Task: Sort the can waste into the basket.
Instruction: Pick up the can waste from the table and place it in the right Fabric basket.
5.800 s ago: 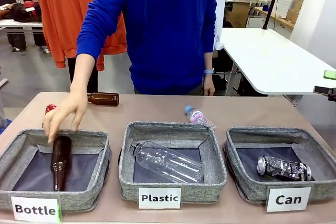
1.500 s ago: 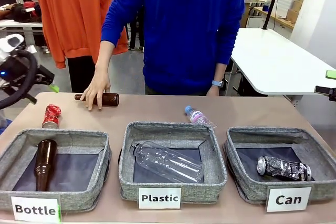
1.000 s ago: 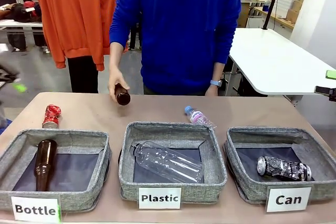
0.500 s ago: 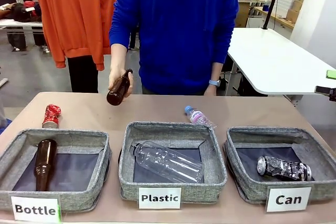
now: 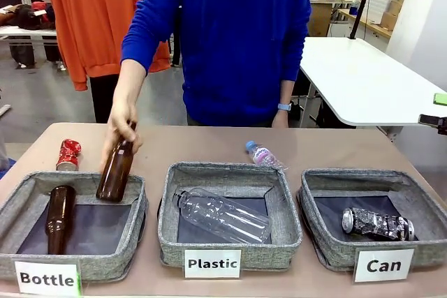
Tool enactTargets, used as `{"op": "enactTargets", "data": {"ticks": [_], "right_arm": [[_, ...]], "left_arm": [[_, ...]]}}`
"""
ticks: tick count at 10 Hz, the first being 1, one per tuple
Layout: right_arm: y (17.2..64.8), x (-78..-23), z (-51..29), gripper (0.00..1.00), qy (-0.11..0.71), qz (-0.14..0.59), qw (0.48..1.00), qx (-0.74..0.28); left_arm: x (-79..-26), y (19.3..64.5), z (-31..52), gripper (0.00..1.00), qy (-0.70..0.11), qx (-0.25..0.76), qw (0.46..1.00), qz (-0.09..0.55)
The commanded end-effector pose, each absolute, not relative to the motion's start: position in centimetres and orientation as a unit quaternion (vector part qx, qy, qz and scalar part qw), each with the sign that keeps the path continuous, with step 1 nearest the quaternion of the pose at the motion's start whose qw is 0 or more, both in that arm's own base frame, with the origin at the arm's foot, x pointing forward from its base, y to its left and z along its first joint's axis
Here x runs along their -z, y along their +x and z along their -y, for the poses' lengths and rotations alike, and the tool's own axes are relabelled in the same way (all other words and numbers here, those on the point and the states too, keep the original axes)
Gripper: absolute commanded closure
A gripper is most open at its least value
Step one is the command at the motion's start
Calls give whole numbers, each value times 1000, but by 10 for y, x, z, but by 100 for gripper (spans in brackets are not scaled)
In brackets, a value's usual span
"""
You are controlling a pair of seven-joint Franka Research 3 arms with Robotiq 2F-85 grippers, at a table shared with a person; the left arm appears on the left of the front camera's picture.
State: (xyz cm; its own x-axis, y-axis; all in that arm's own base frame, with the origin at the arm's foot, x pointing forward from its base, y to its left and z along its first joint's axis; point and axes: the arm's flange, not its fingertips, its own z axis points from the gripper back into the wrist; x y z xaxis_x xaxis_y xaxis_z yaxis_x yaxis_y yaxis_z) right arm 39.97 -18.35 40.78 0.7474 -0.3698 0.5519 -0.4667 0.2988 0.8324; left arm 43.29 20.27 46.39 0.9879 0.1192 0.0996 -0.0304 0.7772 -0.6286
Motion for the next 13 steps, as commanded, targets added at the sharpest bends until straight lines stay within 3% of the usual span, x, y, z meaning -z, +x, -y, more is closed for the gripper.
{"op": "enactTargets", "data": {"ticks": [1,3,6,10,11,13], "right_arm": [[399,-409,186,0,589,355,725,-46],[399,-409,186,0,589,355,725,-46],[399,-409,186,0,589,355,725,-46],[399,-409,186,0,589,355,725,-46],[399,-409,186,0,589,355,725,-46],[399,-409,186,0,589,355,725,-46]], "left_arm": [[-479,423,-257,0,-385,-23,921,52],[-481,382,-328,0,-441,-53,893,76],[-468,335,-355,0,-471,-78,871,112],[-466,377,-317,0,-460,-33,884,74],[-463,401,-285,0,-434,-105,891,82],[-457,435,-227,0,-361,-97,926,53]]}}
